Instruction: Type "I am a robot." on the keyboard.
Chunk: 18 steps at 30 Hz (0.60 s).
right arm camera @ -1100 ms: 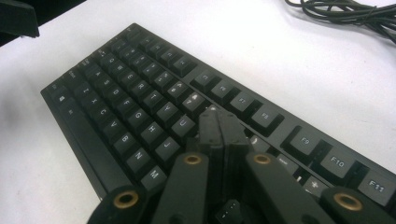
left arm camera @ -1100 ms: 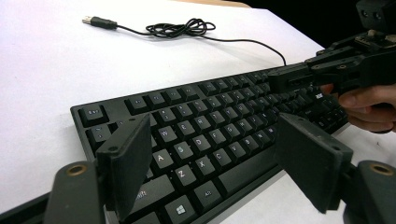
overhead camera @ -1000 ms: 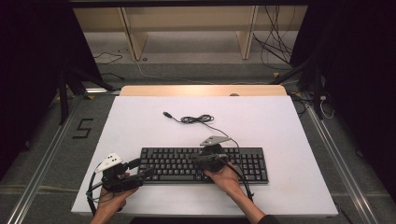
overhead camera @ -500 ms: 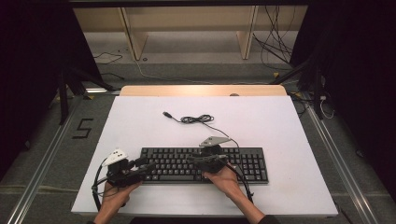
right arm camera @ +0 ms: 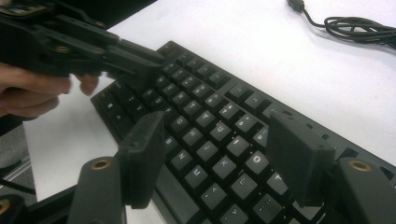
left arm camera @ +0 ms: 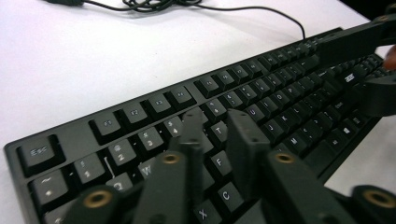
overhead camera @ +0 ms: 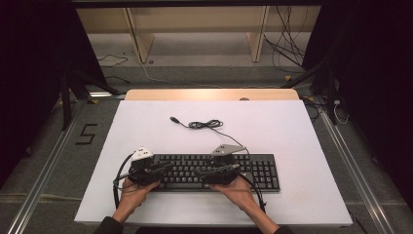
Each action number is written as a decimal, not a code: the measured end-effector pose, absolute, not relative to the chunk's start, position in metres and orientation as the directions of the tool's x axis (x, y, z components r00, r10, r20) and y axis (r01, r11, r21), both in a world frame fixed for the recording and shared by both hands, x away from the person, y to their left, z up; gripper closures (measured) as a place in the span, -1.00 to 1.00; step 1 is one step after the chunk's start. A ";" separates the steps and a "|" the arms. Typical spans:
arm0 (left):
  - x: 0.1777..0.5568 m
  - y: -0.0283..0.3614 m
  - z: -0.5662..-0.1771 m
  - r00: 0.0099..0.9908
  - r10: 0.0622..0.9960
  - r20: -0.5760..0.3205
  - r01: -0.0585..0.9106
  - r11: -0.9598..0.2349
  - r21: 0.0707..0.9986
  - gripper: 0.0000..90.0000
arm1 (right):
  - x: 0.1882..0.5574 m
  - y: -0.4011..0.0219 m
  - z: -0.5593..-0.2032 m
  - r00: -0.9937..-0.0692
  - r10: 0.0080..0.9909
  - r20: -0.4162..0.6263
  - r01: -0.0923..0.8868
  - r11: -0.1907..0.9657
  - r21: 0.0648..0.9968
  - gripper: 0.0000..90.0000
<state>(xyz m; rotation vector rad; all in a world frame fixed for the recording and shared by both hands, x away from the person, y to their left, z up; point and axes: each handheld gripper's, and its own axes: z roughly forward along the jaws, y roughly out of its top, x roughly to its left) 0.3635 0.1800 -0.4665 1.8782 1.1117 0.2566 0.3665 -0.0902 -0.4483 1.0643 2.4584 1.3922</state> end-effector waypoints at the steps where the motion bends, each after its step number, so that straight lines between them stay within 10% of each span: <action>1: 0.365 0.179 -0.466 0.578 0.780 -0.241 0.591 -0.196 0.783 0.84 | 0.366 -0.091 -0.448 -0.744 0.630 0.222 0.513 0.326 0.794 -0.17; 18: 0.379 0.166 -0.476 0.573 0.793 -0.204 0.631 -0.269 0.727 0.98 | 0.361 -0.098 -0.445 -0.741 0.631 0.230 0.510 0.305 0.804 -0.20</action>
